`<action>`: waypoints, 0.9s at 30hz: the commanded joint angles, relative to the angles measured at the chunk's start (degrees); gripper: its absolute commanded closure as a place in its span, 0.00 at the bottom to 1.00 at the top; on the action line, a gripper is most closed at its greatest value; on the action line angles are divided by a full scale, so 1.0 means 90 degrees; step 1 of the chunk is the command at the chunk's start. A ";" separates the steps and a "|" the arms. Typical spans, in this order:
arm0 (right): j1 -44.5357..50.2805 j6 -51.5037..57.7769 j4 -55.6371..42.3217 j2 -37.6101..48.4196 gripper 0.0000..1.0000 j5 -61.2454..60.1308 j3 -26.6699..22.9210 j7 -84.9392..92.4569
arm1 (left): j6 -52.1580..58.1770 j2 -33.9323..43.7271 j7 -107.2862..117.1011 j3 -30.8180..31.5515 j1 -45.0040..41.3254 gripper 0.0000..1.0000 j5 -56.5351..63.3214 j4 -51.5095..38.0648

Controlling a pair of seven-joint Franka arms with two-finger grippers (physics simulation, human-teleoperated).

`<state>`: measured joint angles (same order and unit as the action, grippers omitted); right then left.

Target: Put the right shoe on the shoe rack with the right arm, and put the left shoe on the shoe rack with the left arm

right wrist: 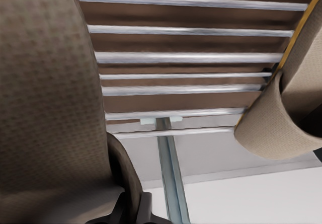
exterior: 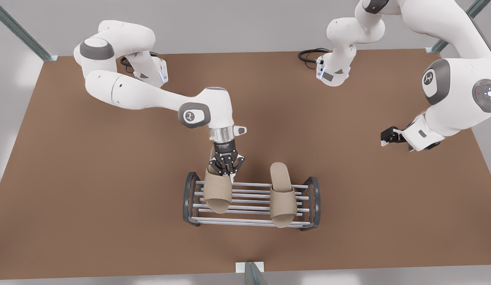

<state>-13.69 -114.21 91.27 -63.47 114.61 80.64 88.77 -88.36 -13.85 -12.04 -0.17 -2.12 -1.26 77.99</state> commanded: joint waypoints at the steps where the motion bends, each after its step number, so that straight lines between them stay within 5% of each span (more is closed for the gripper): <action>1: 0.0212 0.0141 -0.0170 0.0001 0.79 0.0068 -0.0161 -0.1406 | 0.0033 0.0005 -0.0840 0.0000 0.0001 0.00 0.0003 -0.0003; 17: 0.1033 -0.0660 -0.0756 -0.0087 0.77 0.0703 -0.1402 -0.2041 | 0.0033 -0.0034 -0.0840 0.0000 -0.0009 0.00 0.0003 -0.0003; 18: 0.1043 -0.0679 -0.0756 -0.0087 0.68 0.0703 -0.1441 -0.2022 | 0.0033 -0.0034 -0.0840 0.0000 -0.0009 0.00 0.0003 -0.0003; 19: 0.1091 -0.0689 -0.0756 -0.0077 0.47 0.0713 -0.1519 -0.1973 | 0.0033 -0.0034 -0.0840 0.0000 -0.0009 0.00 0.0013 -0.0003; 20: 0.1091 -0.0689 -0.0756 -0.0077 0.42 0.0713 -0.1538 -0.1963 | 0.0033 -0.0024 -0.0840 0.0000 -0.0009 0.00 0.0003 -0.0003; 23: 0.1052 -0.0689 -0.0756 -0.0067 0.30 0.0713 -0.1538 -0.1934 | 0.0043 -0.0024 -0.0850 0.0009 -0.0009 0.00 0.0013 -0.0003; 27: 0.1004 -0.0650 -0.0688 -0.0038 0.27 0.0693 -0.1538 -0.1934 | 0.0072 -0.0024 -0.0840 0.0009 -0.0029 0.00 0.0013 -0.0003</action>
<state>-4.62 -120.15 84.97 -63.92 120.87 66.79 75.57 -87.96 -14.12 -17.93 -0.14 -2.38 -1.18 77.99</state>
